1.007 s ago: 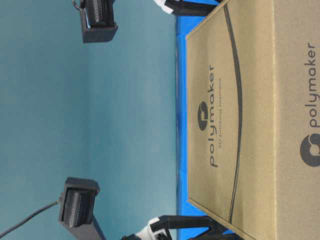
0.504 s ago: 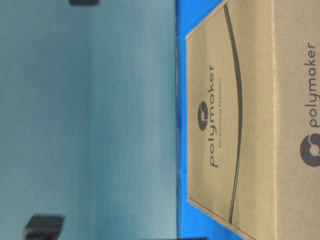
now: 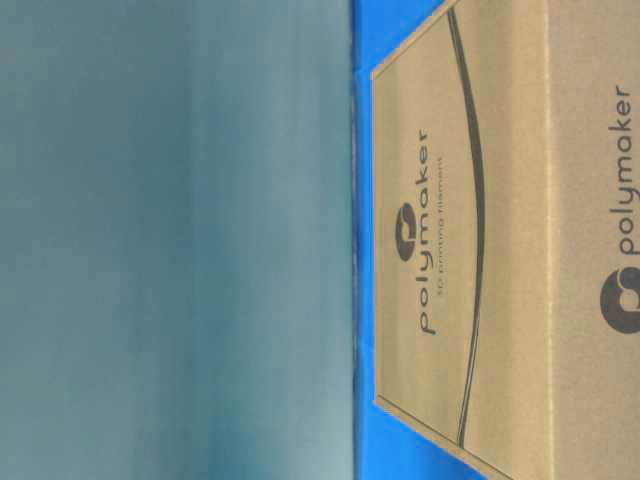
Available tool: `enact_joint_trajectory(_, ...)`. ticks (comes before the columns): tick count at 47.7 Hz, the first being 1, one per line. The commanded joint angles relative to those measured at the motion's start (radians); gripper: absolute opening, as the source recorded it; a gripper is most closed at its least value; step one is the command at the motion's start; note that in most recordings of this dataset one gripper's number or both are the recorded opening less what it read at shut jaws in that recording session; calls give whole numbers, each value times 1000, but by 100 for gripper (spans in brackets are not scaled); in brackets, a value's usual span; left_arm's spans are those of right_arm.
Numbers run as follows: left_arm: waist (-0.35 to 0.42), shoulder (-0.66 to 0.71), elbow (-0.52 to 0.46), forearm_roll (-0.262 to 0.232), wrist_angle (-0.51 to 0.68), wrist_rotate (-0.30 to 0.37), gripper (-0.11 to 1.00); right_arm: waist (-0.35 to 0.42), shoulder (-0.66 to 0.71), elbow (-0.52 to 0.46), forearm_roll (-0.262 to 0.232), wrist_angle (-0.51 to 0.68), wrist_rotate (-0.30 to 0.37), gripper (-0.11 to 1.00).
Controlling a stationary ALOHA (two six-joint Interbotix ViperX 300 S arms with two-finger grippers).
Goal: Lift up the cardboard box by clamping it between your arms.
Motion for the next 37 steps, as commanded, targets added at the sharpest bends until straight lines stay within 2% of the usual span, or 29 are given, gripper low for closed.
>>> enact_joint_trajectory(1, 2, -29, 5, -2, -41, 0, 88, -2, -46, 2, 3, -17, 6, 98)
enact_joint_trajectory(8, -2, -69, 26, -2, -80, -8, 88, -2, -112, 18, 3, -37, 6, 98)
enact_joint_trajectory(25, -6, -164, 55, -2, -89, -8, 88, -2, -298, 41, 3, -34, 8, 98)
enact_joint_trajectory(37, -14, -279, 89, -2, -112, -9, 88, -2, -402, 64, 3, -31, 8, 98)
